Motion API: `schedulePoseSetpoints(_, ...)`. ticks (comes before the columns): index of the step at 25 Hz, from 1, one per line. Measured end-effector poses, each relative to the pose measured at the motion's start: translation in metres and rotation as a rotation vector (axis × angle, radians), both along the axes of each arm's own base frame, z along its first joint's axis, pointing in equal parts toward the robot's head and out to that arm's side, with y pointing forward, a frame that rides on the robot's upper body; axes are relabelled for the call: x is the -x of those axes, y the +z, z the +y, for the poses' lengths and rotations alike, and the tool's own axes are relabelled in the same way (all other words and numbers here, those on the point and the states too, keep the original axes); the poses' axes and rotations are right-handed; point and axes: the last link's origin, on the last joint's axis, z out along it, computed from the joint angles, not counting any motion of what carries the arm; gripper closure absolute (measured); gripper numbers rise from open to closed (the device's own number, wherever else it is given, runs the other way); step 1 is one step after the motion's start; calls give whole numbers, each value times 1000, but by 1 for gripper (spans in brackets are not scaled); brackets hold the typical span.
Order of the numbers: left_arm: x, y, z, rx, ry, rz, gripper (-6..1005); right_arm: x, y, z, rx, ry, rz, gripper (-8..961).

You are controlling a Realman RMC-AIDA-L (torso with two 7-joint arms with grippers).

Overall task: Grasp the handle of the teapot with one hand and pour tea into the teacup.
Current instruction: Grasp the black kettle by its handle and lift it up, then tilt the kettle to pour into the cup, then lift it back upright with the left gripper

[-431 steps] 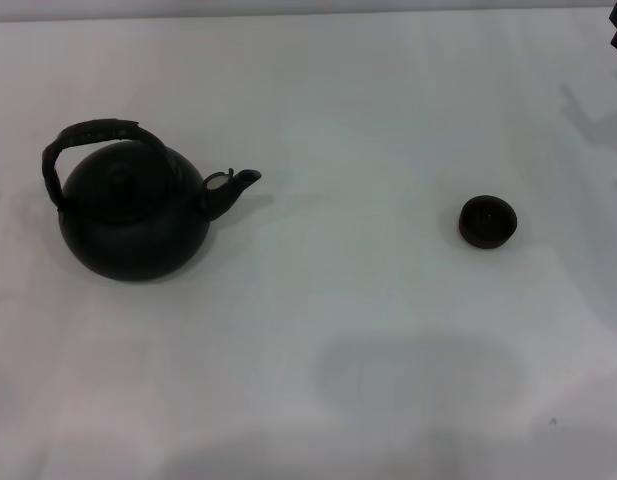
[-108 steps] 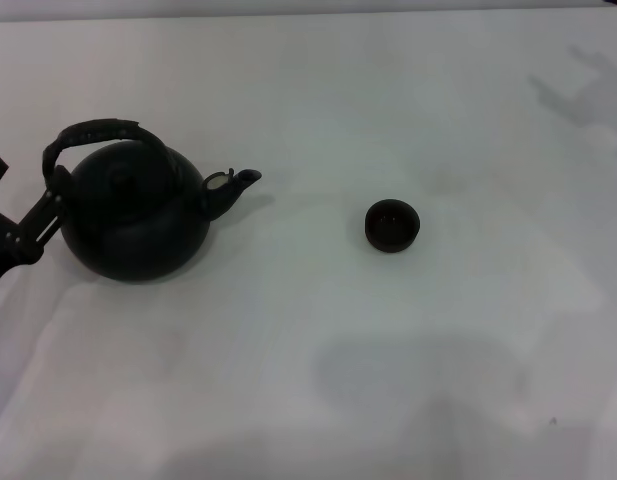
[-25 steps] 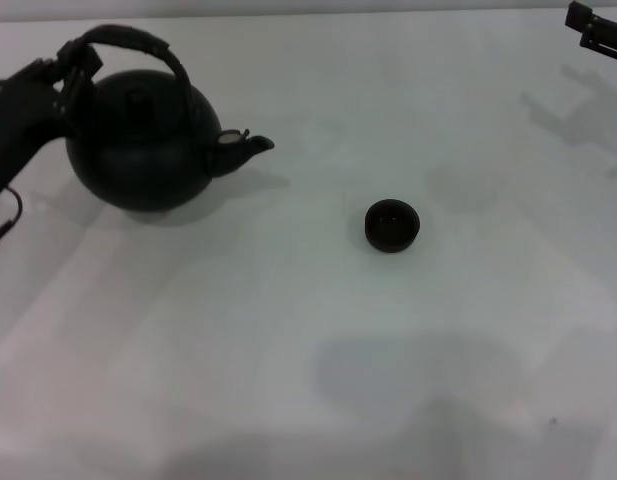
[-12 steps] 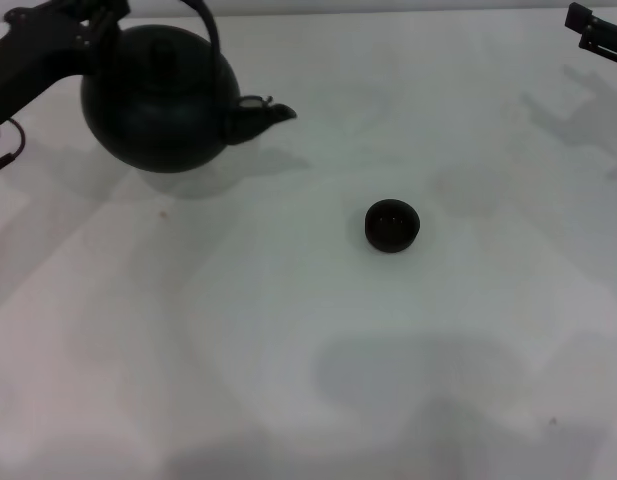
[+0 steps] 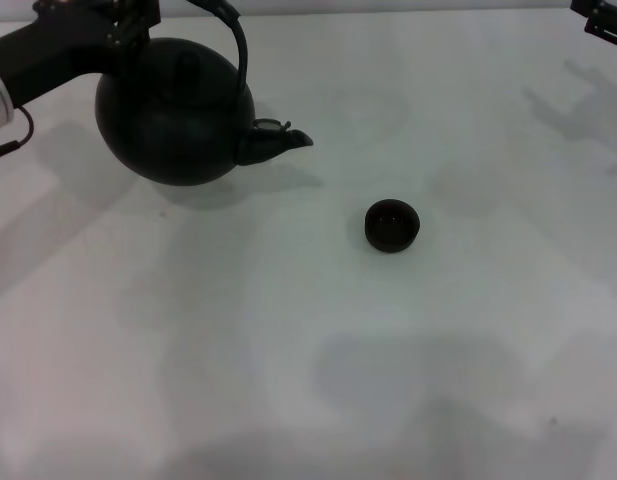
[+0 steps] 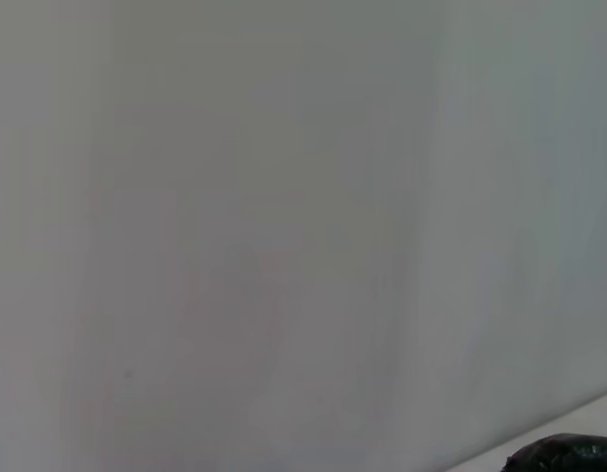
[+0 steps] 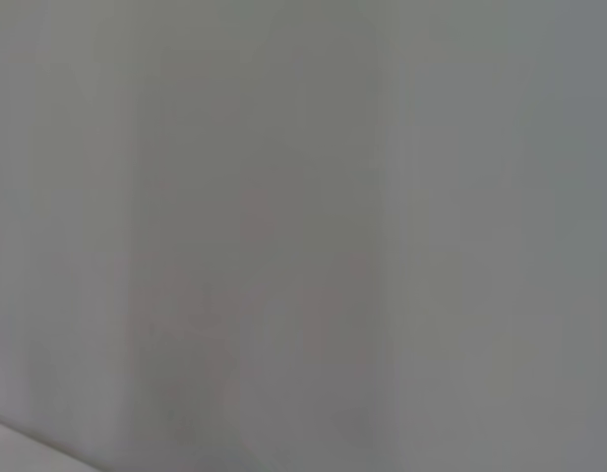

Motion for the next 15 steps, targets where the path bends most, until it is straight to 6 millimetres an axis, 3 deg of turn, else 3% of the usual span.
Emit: schedulePoseSetpoints(15,-28,-1,18,72,49,106,826,4,5,1,-21,17,23,109)
